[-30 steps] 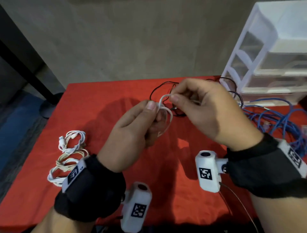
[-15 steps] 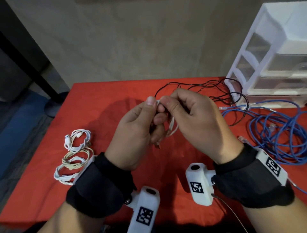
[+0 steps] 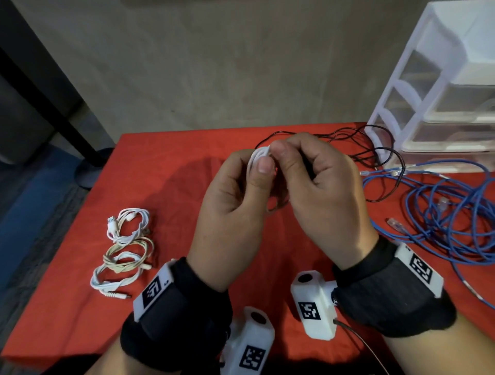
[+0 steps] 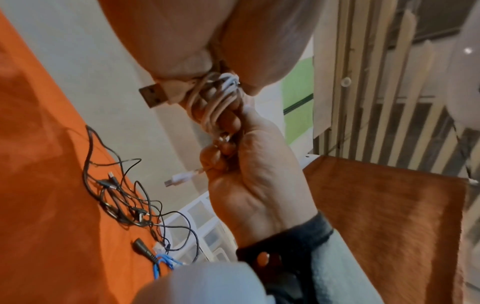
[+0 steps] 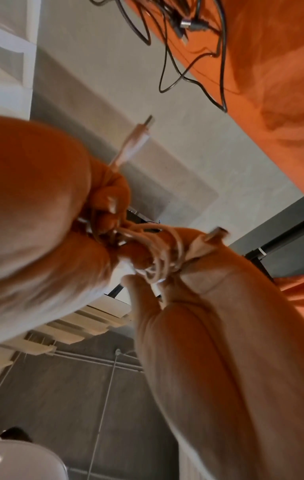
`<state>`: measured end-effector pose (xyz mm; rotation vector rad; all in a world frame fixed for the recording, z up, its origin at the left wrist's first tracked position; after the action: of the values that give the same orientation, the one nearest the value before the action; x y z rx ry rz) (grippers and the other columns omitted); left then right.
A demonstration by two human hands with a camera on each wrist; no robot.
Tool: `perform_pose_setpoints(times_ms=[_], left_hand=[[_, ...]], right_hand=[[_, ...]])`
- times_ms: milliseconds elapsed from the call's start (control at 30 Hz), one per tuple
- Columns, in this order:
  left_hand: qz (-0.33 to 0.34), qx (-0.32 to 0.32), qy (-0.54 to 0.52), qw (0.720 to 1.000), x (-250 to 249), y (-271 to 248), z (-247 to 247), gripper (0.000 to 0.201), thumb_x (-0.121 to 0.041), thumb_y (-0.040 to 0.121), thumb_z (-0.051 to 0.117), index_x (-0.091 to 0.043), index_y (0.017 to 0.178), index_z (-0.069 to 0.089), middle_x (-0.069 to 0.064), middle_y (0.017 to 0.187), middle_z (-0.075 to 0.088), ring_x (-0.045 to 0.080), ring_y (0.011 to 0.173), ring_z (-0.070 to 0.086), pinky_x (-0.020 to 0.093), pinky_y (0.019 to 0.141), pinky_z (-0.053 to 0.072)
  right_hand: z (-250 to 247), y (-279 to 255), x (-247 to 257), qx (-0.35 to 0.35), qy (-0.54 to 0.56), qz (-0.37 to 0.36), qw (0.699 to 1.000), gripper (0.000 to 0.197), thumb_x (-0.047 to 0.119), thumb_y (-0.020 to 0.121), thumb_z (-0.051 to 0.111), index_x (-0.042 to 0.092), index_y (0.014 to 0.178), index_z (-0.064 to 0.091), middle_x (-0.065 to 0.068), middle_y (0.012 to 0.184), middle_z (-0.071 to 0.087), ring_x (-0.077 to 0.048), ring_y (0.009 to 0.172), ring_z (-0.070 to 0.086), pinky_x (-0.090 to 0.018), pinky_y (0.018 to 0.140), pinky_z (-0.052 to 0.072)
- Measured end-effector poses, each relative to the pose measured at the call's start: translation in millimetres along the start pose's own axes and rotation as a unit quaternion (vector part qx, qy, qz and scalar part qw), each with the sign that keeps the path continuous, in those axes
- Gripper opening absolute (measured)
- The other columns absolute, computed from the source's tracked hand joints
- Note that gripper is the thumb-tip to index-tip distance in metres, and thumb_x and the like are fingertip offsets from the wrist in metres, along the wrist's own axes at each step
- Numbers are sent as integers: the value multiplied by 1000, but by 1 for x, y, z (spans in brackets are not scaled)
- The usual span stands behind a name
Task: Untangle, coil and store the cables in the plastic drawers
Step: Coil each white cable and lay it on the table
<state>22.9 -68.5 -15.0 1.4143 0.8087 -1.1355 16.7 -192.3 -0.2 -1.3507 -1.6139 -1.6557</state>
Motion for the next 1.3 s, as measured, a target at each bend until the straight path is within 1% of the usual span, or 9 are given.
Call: perform_pose_setpoints(times_ms=[167,367,467,600,700,767,933,1100,1300], left_hand=[[-48,50,45,997,15,-4,0,33,-34,103,54,-11,124,64,13,111,69,15,104,64,46,98,52],[-74,56,24,995,21,-16,14,33,-34,103,43,-9,117,57,12,108,67,24,95,64,43,81,55],[-42,5,49,998,23,-12,5,32,-36,105,38,-14,110,61,14,104,65,40,95,60,56,82,52],[-22,-55,97,994,25,-4,-18,36,-37,105,37,-11,93,58,10,84,59,24,76,56,49,73,50],[13,-33,192,981,25,2,-33,41,-41,107,34,-10,84,50,0,71,50,28,68,49,54,67,45],[7,-27,224,974,26,6,-41,42,-46,105,33,-14,82,49,-6,68,49,25,66,50,56,67,45],[4,16,230,973,23,8,-42,42,-42,106,35,-11,80,49,-2,68,48,23,65,47,51,66,44],[-35,135,158,978,15,-5,-15,36,-34,106,38,-17,77,51,-2,68,46,13,64,42,38,61,38],[29,144,232,961,11,-5,-14,34,-28,110,36,-18,82,53,-16,70,52,0,66,47,21,64,40]], right_hand=[[-18,8,-13,-77,-6,20,997,33,31,104,56,8,82,62,-9,65,56,-25,58,50,-43,55,45],[-13,6,-17,-73,8,32,997,30,28,105,55,8,85,65,-22,71,55,-30,61,47,-40,57,40],[-7,5,-17,-45,34,49,997,27,26,106,54,13,87,67,5,63,55,-7,56,48,-28,53,40],[-7,12,-19,82,-52,43,994,35,37,105,54,10,92,72,5,61,50,0,60,44,-30,56,41],[-19,16,-27,207,-145,37,967,37,39,104,54,9,87,69,-15,75,60,-23,69,54,-46,69,47],[-28,17,-29,254,-154,49,954,25,31,104,57,18,89,73,-1,79,68,-17,79,64,-46,81,50],[-44,25,-33,218,-275,-8,936,18,38,98,59,32,90,74,10,89,64,-12,94,59,-43,91,46],[-39,27,-34,100,-62,92,989,18,21,102,61,14,93,76,-11,80,74,-15,71,69,-30,72,57],[-21,20,-37,60,138,220,964,24,18,103,57,9,87,73,-6,69,63,-13,58,58,-21,53,48]])
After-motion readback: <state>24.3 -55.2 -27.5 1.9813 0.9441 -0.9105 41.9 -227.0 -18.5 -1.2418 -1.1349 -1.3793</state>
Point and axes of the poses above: each hand's wrist, its own y-axis towards the middle knuckle, its own z-axis out of the palm, x = y × z, the point moved 5 cm from there along y, towards the middle knuckle
